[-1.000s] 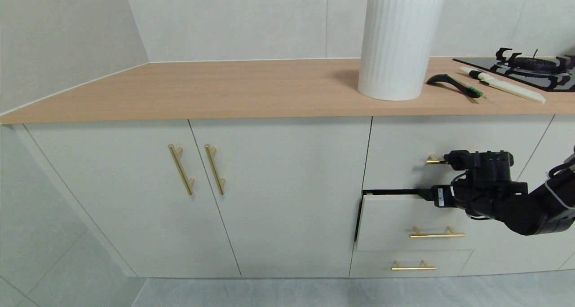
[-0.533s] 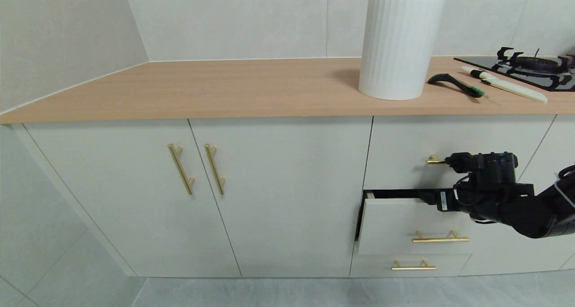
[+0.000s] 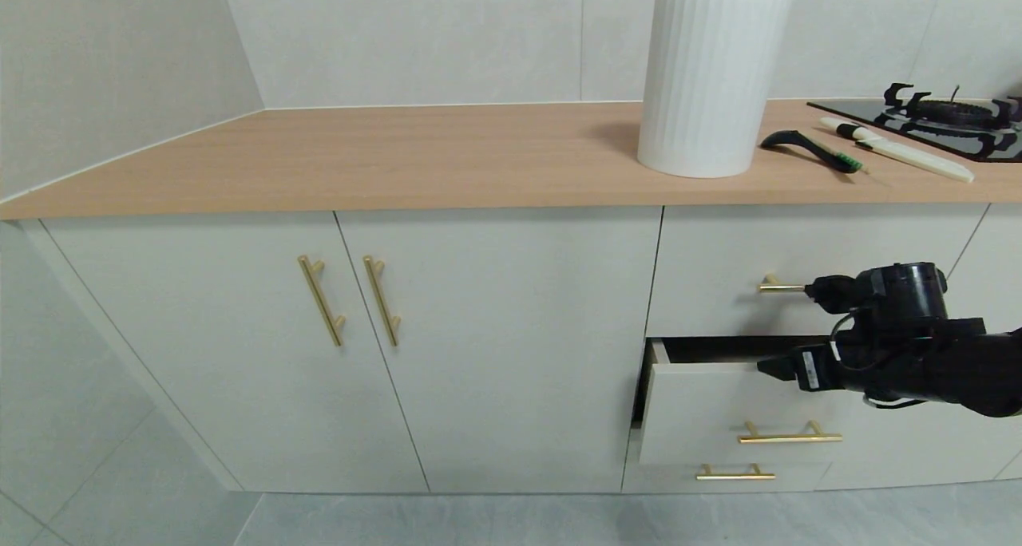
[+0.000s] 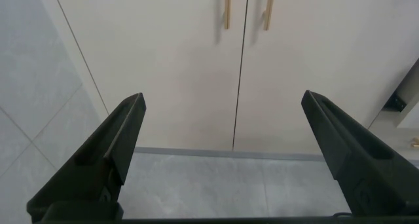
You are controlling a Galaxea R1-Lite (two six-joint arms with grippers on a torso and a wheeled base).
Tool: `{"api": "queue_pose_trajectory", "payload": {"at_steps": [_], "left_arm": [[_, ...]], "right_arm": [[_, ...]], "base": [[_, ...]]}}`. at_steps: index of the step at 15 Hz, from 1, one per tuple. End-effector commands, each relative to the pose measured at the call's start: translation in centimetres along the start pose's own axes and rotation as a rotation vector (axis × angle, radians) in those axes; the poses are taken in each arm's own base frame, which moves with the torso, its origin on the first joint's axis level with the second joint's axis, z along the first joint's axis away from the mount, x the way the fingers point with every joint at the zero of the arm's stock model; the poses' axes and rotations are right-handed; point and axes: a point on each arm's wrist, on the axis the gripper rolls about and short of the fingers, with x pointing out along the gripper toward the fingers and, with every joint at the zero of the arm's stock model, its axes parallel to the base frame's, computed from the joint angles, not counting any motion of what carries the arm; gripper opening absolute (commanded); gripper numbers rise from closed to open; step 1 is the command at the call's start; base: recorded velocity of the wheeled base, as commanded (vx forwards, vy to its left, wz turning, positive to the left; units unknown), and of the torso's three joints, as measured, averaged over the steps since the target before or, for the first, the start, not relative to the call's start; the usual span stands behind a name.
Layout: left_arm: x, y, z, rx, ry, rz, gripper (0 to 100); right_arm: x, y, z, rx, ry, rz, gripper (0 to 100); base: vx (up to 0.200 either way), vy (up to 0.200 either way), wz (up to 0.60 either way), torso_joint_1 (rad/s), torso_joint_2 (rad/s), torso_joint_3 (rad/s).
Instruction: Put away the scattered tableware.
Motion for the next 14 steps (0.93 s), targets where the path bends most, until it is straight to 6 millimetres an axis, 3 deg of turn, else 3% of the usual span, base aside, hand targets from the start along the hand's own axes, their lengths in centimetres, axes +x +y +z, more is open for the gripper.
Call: {"api": "queue_pose_trajectory", "payload": {"at_steps": [1,3,5,7,14], "left_arm": [[0.0,0.0,0.0,0.000,0.002,0.000,100],[0.0,0.0,0.0,0.000,0.003,0.000,100],[0.0,0.0,0.0,0.000,0.003,0.000,100],[0.0,0.0,0.0,0.000,0.002,0.000,100],[0.0,0.0,0.0,0.000,0.003,0.000,100]], "right_arm": [[-2.9,-0.3,0.7,-0.044,0.001,-0.003,100],[-5.0,-0.3,0.8,-0.057,0.097,0.006,100],[-6.1,-0.3,1.7,-0.053,0.078,0.022,100],[-5.9,-0.3,2.3,-0.029,0.034,0.036,100],[2.2,0.7,0.8,0.058,0.003,0.018,100]], "base": [[0.000,0.000,0.00,0.000,0.00,0.000],[0.000,0.000,0.00,0.000,0.00,0.000],[0.000,0.000,0.00,0.000,0.00,0.000],[0.000,0.000,0.00,0.000,0.00,0.000],[0.000,0.000,0.00,0.000,0.00,0.000]]}}
